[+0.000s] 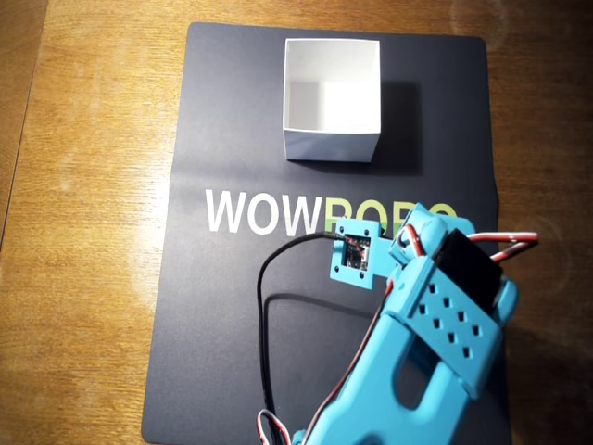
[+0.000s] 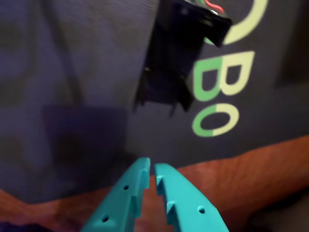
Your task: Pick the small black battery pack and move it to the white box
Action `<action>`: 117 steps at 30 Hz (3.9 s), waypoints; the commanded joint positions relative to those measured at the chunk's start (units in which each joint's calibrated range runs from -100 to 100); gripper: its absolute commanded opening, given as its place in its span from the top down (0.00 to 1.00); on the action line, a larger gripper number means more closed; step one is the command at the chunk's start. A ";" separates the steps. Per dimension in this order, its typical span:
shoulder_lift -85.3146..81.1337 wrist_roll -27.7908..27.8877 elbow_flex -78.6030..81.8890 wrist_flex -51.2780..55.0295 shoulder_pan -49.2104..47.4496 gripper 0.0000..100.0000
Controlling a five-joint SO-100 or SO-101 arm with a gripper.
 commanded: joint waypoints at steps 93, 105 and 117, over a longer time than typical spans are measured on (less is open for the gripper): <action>10.68 -2.80 7.24 -12.35 -1.71 0.99; 10.59 -2.20 6.43 -12.44 -1.71 0.99; 7.09 1.33 7.42 -11.82 -1.83 0.99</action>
